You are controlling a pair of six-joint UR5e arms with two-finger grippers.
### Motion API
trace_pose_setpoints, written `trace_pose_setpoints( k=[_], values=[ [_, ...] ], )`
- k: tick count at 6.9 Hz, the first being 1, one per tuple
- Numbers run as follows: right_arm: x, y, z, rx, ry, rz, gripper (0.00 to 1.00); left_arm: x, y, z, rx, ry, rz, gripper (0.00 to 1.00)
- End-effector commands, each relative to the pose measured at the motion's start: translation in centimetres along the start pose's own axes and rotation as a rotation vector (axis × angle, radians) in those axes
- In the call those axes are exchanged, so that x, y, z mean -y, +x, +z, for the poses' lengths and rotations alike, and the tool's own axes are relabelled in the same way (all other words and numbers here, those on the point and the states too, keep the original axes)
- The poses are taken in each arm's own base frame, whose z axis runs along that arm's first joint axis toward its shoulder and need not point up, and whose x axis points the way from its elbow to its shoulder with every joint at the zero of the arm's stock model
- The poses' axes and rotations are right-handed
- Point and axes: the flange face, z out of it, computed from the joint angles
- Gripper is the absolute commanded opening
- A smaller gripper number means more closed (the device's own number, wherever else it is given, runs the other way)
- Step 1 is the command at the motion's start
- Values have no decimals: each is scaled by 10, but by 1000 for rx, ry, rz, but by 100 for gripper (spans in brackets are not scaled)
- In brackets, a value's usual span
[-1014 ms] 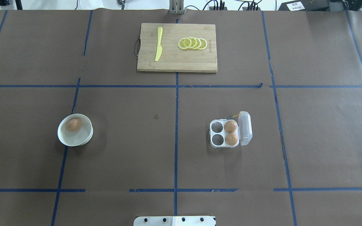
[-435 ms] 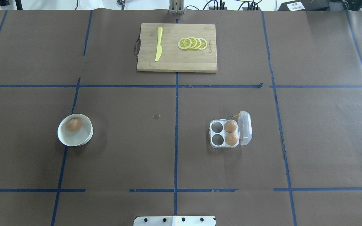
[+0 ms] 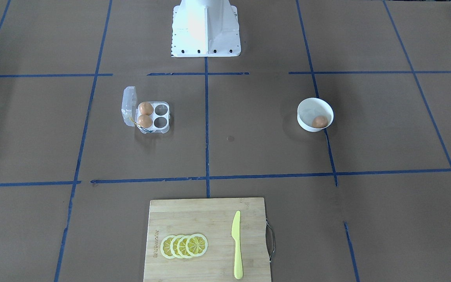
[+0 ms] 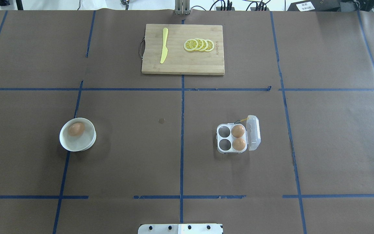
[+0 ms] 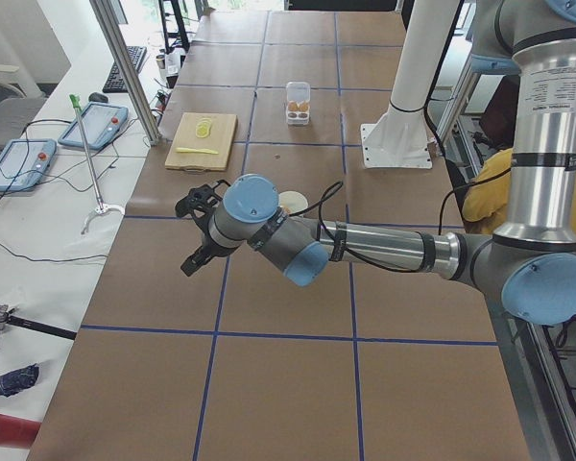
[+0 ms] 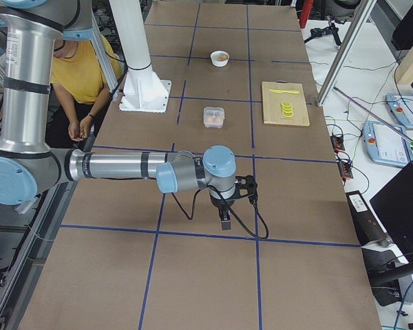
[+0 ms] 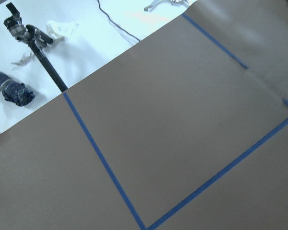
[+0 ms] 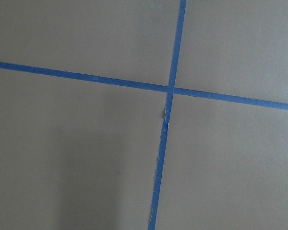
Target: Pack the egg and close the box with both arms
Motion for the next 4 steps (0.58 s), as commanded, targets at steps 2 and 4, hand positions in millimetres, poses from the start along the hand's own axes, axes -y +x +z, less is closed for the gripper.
trace_pose_setpoints(
  k=[2, 4],
  values=[
    [-1, 1, 1, 0, -2, 2, 100, 34, 110, 70, -183, -4, -186, 100],
    [-2, 1, 1, 0, -3, 3, 100, 42, 178, 97, -91, 17, -290, 100]
  ],
)
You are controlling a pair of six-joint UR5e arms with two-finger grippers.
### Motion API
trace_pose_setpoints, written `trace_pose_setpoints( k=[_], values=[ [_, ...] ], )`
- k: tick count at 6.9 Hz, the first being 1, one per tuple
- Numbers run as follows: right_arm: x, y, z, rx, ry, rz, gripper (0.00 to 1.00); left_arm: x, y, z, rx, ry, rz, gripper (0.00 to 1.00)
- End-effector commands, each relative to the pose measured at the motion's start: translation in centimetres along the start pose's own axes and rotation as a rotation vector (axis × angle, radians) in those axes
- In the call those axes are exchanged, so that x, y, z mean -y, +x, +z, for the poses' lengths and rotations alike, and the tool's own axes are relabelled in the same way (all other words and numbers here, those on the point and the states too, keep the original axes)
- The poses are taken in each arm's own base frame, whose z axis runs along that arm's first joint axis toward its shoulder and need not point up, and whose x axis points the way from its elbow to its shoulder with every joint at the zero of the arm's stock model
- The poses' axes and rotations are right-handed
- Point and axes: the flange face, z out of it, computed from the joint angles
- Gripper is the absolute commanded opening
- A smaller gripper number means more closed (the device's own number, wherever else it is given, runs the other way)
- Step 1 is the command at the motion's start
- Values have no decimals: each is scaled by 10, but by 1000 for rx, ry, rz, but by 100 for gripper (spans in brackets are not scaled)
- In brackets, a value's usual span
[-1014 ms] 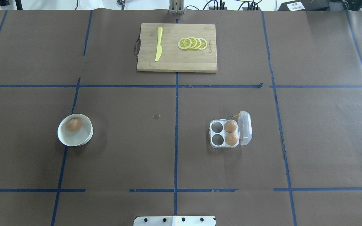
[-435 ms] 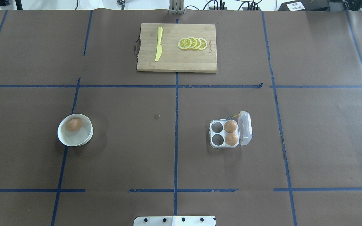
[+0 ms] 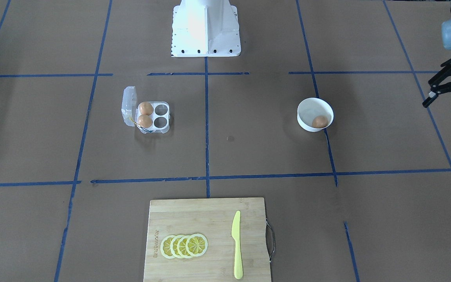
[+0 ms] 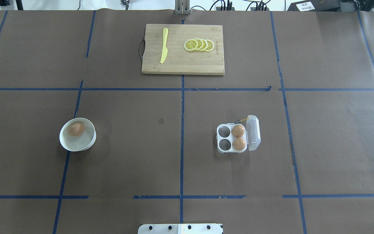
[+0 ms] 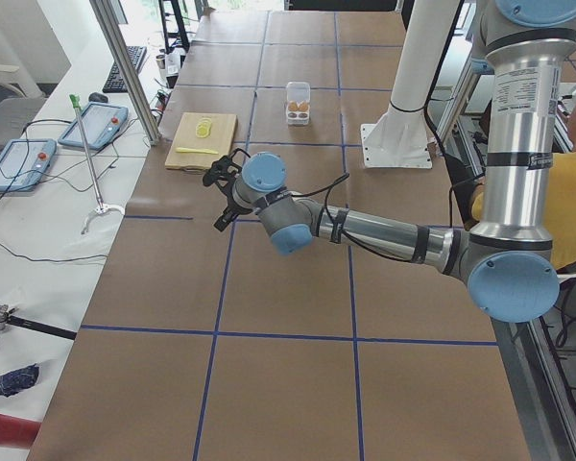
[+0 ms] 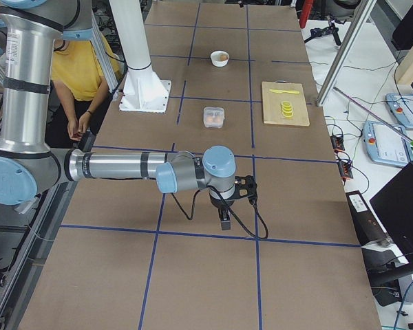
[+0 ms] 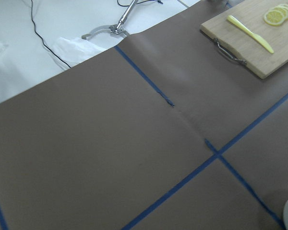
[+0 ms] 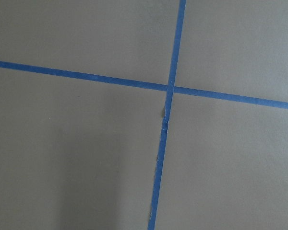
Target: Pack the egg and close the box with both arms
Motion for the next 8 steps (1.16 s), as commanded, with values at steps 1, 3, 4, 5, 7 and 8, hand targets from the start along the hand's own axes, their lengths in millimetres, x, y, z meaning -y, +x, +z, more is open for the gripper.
trace_pose_setpoints(
  k=[1, 3, 4, 5, 7, 8],
  values=[
    [-1, 0, 0, 1, -1, 1, 100, -20, 72, 54, 90, 31, -127, 100],
    [0, 0, 0, 3, 0, 0, 100, -44, 136, 102, 101, 44, -294, 87],
    [0, 0, 0, 3, 0, 0, 100, -49, 165, 108, 77, 52, -275, 86],
    [0, 0, 1, 3, -1, 1, 100, -72, 199, 132, 58, 18, -232, 86],
    [1, 0, 0, 3, 0, 0, 100, -94, 214, 149, 74, -1, -82, 76],
    [1, 0, 0, 3, 0, 0, 100, -98, 211, 158, 80, -16, -13, 74]
  ],
)
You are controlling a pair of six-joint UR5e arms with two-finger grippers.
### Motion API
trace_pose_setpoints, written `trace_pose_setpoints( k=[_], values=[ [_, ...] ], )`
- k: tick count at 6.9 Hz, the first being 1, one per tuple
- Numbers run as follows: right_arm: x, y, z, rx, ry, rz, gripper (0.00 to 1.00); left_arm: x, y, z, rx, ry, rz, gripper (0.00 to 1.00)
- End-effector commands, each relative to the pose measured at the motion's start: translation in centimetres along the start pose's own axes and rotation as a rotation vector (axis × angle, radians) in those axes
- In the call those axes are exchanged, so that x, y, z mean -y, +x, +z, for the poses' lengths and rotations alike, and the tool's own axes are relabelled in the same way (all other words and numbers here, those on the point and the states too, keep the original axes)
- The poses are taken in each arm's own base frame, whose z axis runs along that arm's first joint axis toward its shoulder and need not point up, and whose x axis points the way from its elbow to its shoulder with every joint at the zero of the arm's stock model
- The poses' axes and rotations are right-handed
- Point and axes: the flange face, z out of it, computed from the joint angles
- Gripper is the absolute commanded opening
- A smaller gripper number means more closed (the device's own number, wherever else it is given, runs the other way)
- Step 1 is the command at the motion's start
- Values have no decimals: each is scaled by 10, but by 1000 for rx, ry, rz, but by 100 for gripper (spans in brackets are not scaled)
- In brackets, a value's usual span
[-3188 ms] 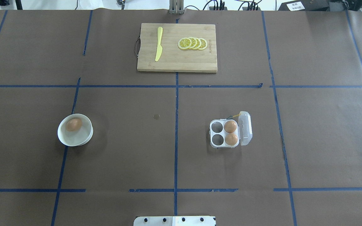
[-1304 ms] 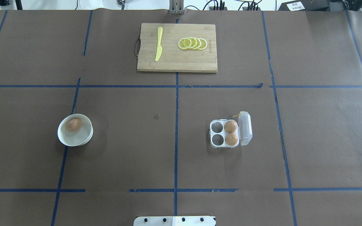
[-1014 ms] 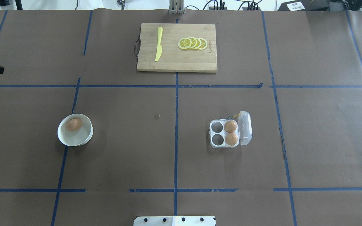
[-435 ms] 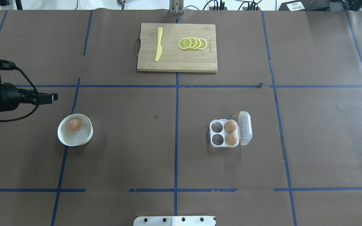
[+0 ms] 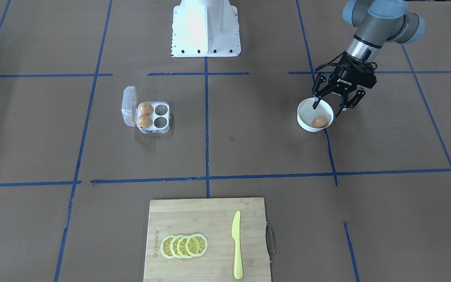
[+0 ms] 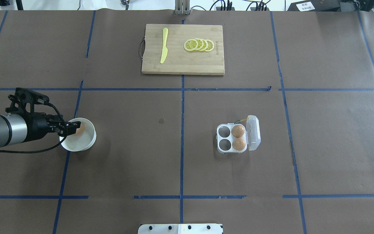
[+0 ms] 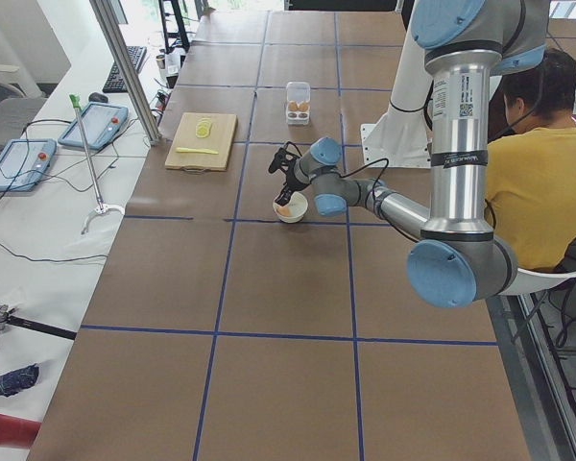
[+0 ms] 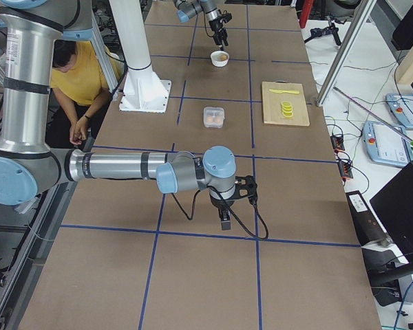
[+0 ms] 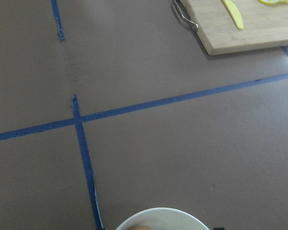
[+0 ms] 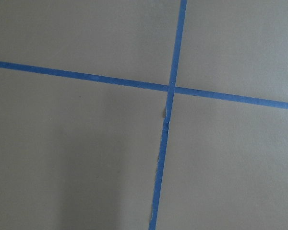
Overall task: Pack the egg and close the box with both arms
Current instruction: 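Move the left gripper over the white bowl toward the brown egg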
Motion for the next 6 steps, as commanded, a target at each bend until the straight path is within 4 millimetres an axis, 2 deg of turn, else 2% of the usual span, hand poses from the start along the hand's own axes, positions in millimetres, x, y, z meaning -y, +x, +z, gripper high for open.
trace_pose_setpoints(
  k=[1, 5, 6],
  values=[
    [1, -1, -1, 0, 2, -2, 100, -9, -2, 12, 8, -17, 128, 74],
    [3, 1, 1, 0, 0, 0, 100, -10, -2, 40, 22, -36, 137, 74],
    [3, 1, 1, 0, 0, 0, 100, -11, -1, 41, 18, -38, 138, 74]
  ],
)
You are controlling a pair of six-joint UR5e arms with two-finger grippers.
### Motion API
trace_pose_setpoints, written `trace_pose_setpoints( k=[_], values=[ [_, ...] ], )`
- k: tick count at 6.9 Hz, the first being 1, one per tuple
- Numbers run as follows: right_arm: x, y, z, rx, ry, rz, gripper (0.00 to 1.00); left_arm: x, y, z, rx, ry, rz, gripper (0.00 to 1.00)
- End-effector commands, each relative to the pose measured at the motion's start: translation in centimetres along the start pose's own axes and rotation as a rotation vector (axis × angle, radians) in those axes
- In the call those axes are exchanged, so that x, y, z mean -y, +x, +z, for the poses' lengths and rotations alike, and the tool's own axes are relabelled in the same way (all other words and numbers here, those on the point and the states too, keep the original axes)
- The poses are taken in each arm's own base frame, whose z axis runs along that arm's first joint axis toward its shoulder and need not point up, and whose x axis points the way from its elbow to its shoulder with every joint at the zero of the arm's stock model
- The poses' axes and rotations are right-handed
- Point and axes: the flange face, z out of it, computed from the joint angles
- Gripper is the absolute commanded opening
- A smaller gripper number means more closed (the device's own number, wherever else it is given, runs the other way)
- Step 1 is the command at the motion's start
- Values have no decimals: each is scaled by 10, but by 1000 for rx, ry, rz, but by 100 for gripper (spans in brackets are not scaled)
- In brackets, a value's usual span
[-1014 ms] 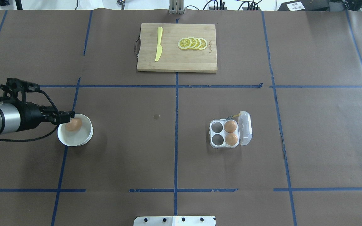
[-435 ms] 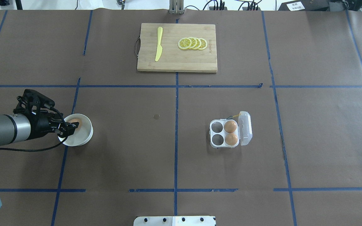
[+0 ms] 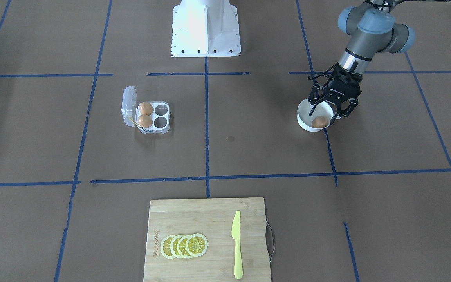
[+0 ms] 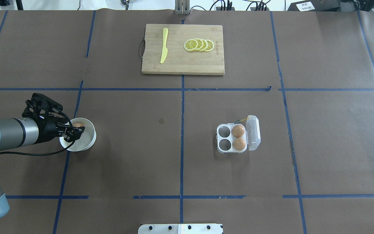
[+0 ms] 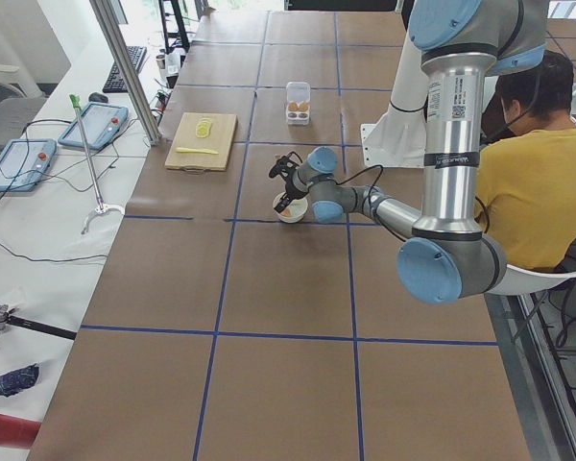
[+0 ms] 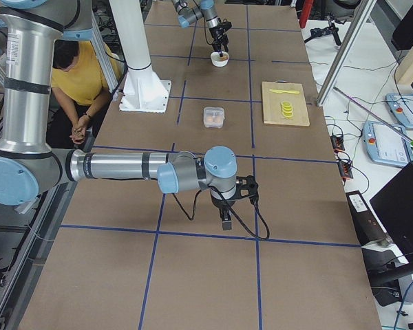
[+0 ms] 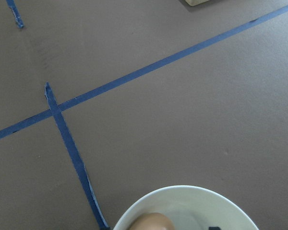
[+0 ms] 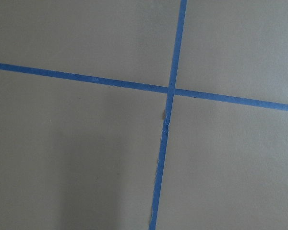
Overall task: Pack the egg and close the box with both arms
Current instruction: 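Move the left gripper over the white bowl toward the brown egg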
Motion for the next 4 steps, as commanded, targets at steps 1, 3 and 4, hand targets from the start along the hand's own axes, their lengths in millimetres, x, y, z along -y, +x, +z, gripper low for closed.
trace_pose_setpoints(
  k=[1, 3, 4],
  values=[
    [0, 0, 0, 0, 0, 0, 100, -1, 5, 4, -8, -5, 4, 74],
    [0, 0, 0, 0, 0, 0, 100, -3, 8, 4, -15, -10, 7, 74],
    [0, 0, 0, 0, 0, 0, 100, -2, 10, 3, -19, -7, 8, 74]
  ],
)
